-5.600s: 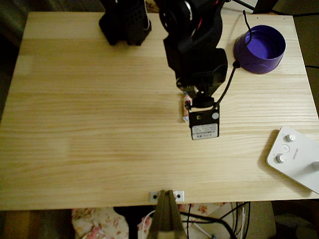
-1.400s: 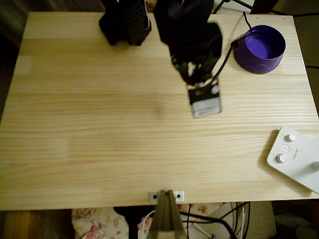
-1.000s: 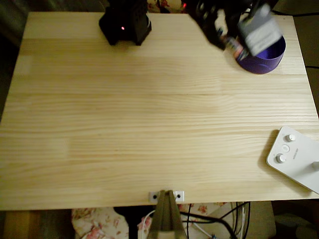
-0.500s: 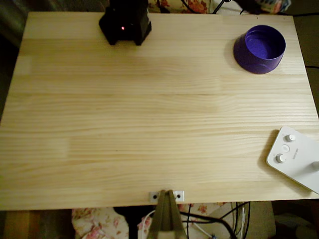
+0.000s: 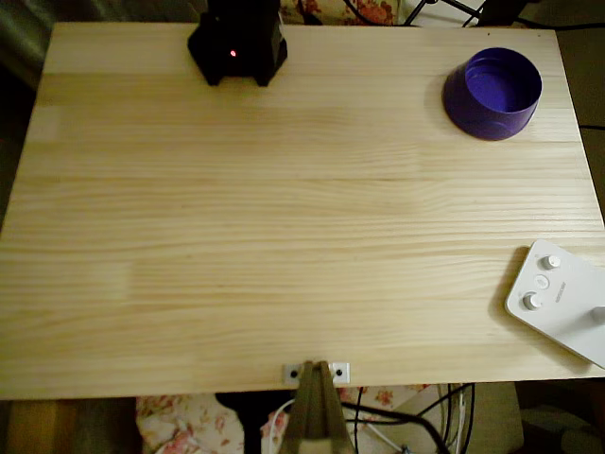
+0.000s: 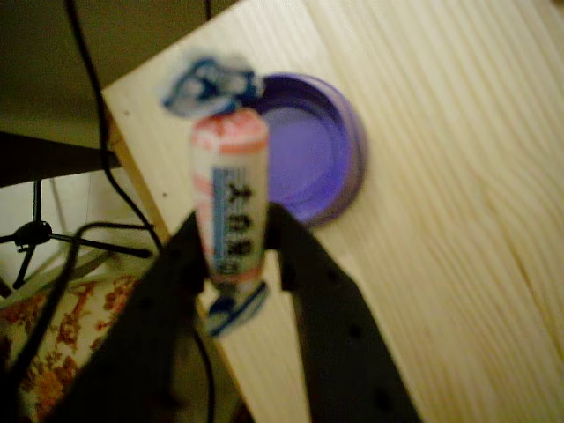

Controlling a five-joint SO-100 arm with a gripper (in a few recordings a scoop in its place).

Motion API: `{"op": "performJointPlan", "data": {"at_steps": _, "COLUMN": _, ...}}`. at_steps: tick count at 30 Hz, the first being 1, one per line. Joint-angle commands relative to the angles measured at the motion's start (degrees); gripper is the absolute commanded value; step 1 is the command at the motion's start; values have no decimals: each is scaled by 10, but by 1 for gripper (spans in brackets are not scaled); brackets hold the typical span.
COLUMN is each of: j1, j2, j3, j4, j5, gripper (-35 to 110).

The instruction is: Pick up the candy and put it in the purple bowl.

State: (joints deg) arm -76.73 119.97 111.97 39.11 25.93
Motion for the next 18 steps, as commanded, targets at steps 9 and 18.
{"op": "performJointPlan", "data": {"at_steps": 9, "j1": -9, "j2": -88, "j3": -63, "j4": -81, "j5": -41, "gripper": 4}}
{"op": "performJointPlan", "data": {"at_steps": 18, "j1": -19, "j2": -156, "j3": -93, "j4": -100, "j5": -56, "gripper": 4}}
